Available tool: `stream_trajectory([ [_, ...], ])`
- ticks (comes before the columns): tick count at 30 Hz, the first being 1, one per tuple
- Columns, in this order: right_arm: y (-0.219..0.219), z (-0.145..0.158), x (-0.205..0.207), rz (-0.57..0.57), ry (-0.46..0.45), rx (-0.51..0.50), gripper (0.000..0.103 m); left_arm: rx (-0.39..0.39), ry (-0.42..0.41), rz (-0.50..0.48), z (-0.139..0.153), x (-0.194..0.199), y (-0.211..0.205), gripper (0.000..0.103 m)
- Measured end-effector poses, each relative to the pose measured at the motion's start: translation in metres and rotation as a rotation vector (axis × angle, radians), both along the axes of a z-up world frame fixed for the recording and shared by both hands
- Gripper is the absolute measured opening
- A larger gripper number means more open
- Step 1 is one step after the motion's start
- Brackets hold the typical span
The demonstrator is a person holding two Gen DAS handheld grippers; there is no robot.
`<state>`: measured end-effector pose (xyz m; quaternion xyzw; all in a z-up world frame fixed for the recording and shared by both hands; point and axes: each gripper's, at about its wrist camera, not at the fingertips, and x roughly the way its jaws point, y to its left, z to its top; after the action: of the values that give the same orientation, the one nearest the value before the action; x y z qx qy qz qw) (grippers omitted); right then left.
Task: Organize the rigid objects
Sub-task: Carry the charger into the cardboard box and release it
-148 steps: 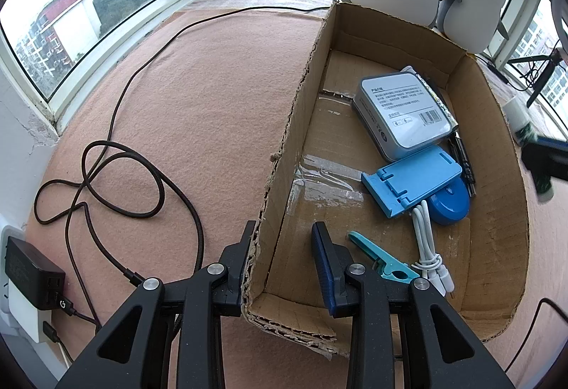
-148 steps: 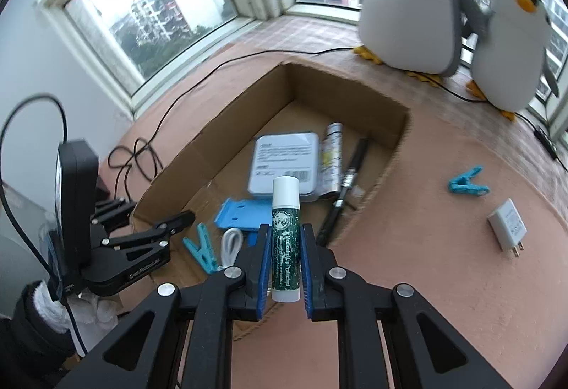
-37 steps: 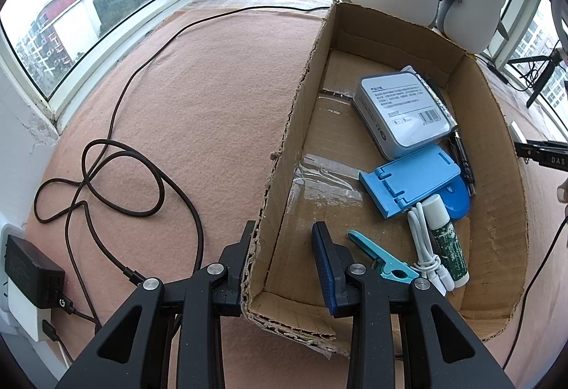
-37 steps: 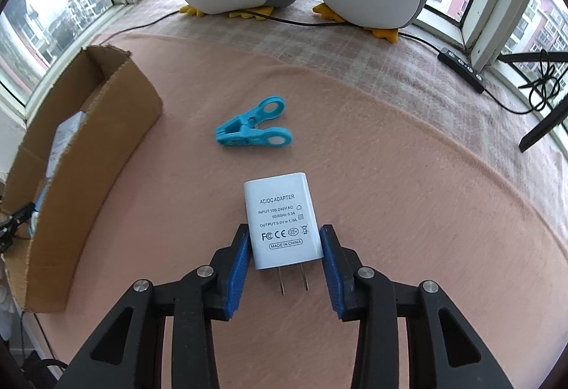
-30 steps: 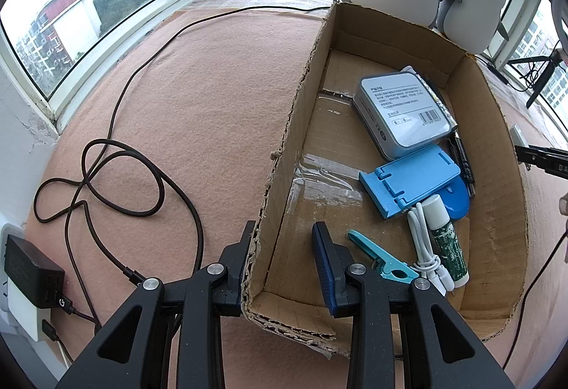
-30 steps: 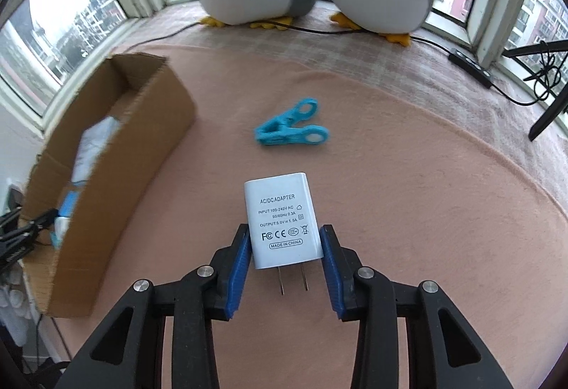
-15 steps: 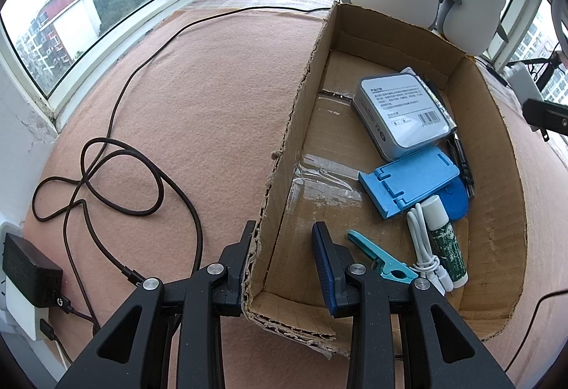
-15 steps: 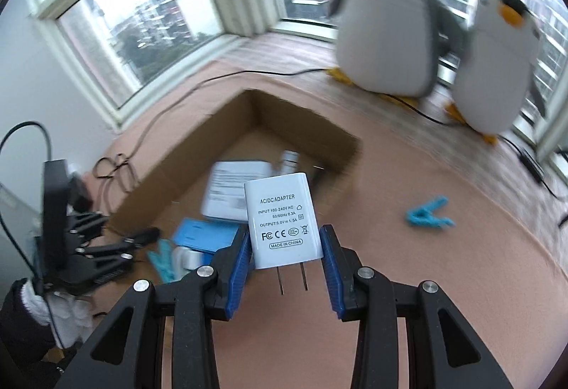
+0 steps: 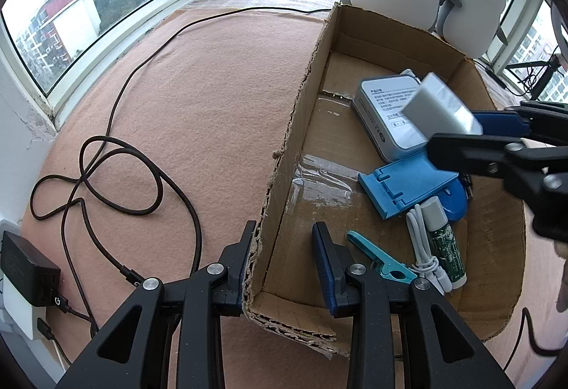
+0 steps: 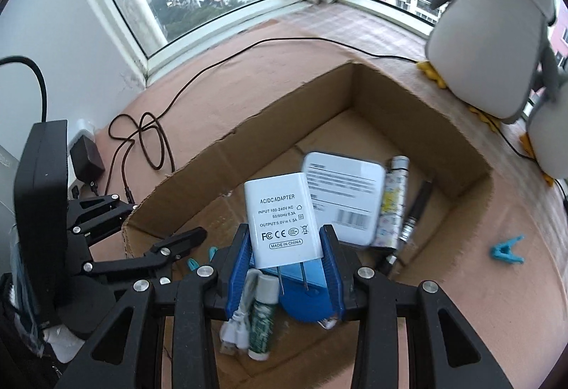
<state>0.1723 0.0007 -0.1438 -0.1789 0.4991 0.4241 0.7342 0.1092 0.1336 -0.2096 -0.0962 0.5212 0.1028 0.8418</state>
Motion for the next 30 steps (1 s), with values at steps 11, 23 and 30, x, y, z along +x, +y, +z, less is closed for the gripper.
stream_trajectory([
  [11,0.011,-0.009,0.001,-0.004,0.017,-0.012,0.035,0.0,0.0,-0.001,0.0,-0.001,0.0,0.034],
  [23,0.006,0.0,0.004,-0.027,0.021,0.023,0.039,0.001,-0.001,0.0,0.0,-0.001,0.0,0.034],
  [30,-0.026,0.024,0.011,-0.104,0.025,0.115,0.045,0.0,-0.001,-0.001,0.0,-0.001,0.0,0.034],
])
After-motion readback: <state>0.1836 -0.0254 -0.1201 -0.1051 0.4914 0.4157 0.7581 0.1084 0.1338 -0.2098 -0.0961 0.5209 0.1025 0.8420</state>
